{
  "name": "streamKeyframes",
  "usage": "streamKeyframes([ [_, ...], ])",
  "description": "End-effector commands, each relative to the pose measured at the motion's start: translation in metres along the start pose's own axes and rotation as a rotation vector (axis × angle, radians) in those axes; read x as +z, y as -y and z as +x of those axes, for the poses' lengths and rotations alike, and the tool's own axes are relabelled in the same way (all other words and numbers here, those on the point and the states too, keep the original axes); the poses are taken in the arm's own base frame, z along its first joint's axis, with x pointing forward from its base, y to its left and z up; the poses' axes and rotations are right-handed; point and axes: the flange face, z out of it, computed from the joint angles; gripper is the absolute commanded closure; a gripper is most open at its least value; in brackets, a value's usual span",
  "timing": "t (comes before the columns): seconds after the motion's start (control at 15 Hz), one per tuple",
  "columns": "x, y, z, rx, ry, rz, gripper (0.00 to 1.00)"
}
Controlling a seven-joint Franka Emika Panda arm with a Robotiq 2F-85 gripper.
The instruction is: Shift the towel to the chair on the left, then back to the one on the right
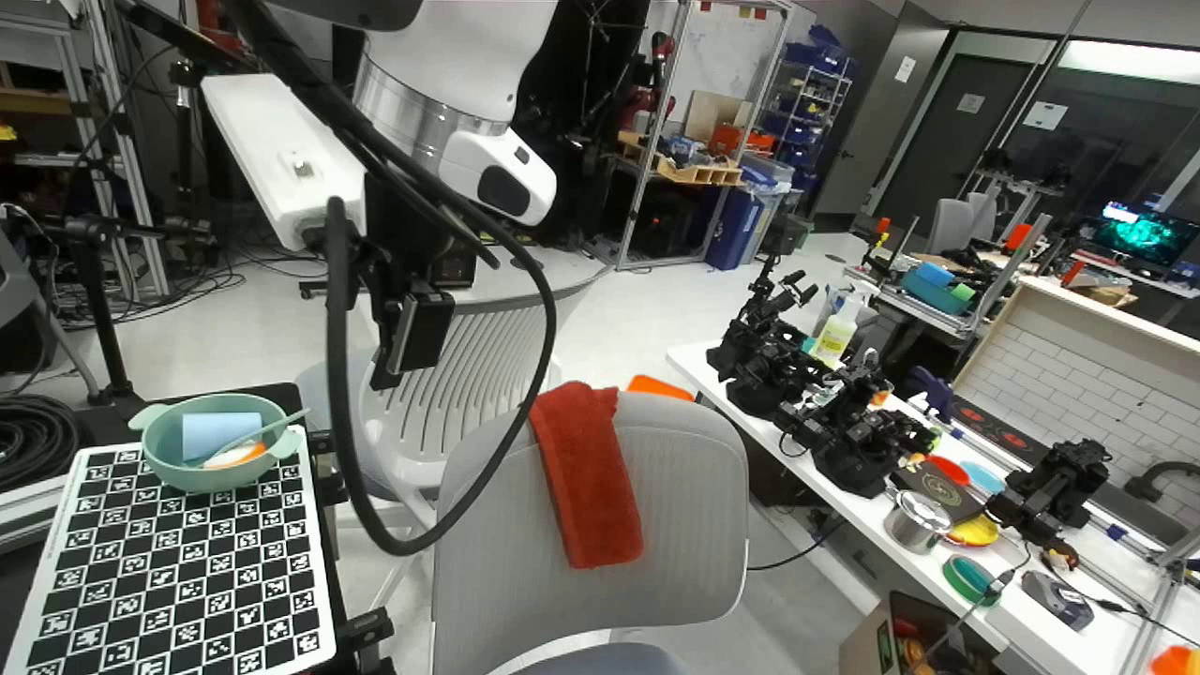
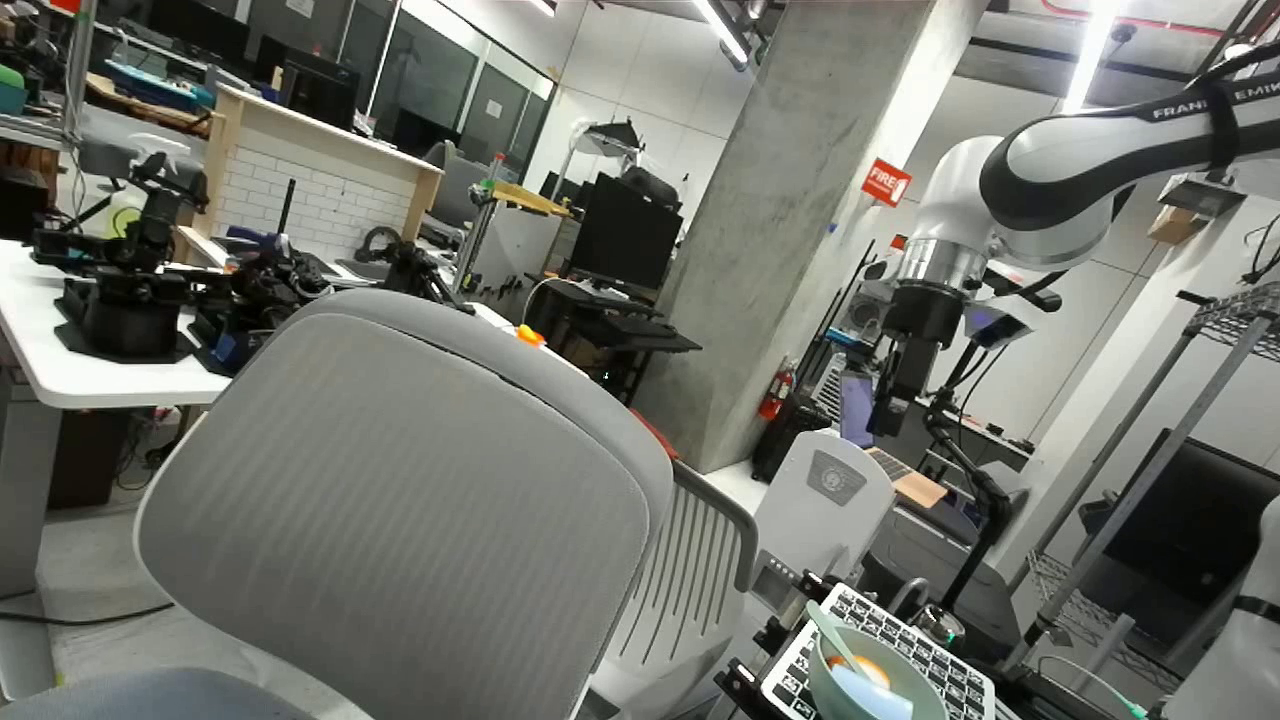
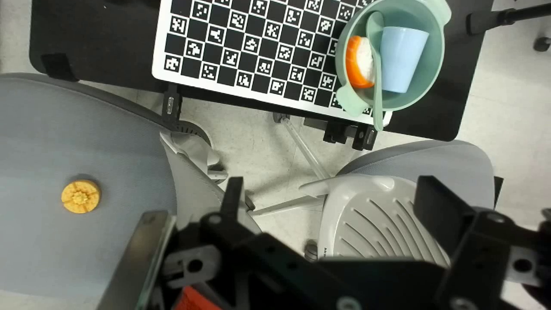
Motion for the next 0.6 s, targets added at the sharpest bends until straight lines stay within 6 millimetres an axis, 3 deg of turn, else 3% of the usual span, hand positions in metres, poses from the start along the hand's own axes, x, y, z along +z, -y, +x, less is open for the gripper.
streamKeyframes([
  [0.0,-0.0002,0.0001,0.0001,0.0,0.0,0.0,0.0],
  [0.53,-0.0005,-0.0022,0.0069,0.01,-0.009,-0.006,0.0],
])
